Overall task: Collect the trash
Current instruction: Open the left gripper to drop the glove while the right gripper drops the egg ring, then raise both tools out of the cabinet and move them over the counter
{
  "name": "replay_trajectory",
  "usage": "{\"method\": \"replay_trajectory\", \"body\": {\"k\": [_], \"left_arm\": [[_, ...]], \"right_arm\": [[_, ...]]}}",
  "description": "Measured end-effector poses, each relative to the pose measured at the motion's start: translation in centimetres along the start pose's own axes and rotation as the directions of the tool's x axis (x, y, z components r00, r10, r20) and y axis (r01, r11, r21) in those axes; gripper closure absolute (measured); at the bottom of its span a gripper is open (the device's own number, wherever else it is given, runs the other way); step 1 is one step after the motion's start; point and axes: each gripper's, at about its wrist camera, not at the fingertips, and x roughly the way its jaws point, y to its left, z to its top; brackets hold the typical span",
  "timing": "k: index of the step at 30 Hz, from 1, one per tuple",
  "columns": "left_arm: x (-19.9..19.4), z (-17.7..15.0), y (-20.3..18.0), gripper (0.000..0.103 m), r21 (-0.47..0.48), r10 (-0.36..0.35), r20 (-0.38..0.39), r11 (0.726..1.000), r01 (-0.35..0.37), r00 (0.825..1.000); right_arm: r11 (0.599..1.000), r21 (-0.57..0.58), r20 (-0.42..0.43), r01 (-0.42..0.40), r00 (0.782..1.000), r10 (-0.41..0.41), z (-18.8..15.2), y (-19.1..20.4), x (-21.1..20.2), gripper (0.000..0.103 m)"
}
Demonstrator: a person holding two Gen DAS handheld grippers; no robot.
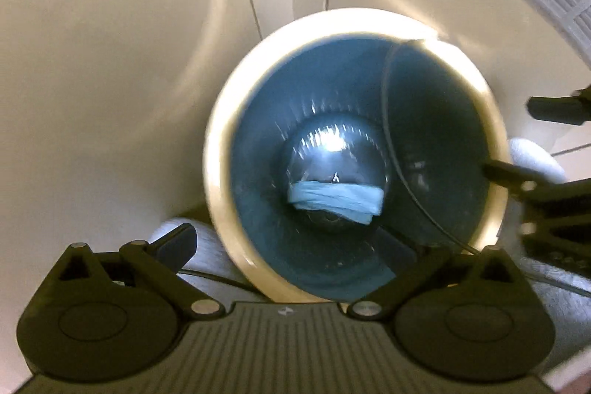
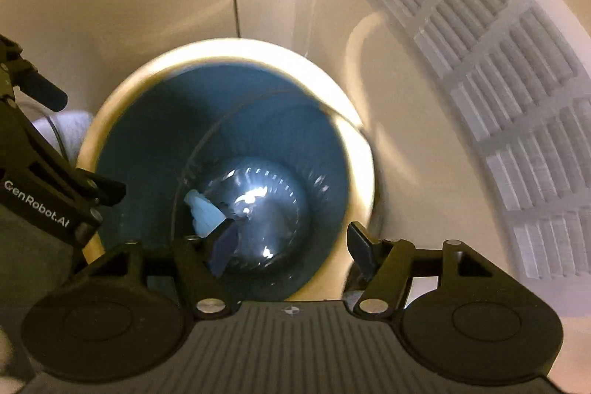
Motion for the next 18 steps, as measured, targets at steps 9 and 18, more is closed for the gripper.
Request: {"method": "replay_trajectory", "body": {"k": [9,18], "left_arm": [[-10.4,-3.8,3.3,0.0,-0.102,-0.018,0.27,0.994,0.047,0.963],[-13.2,-6.1,3.5,0.0,-0.103,-0.016,0.326,0.993,0.052,0.945]], "right_arm": [[0.997,0.068,0.282,0.025,0.959,-0.043,-1.9,-2.0,-11.4,0.019],[0.927,-0.281,0.325,0.248,0.933,-0.151,-7.2,-3.5,-12.9,0.018]]}}
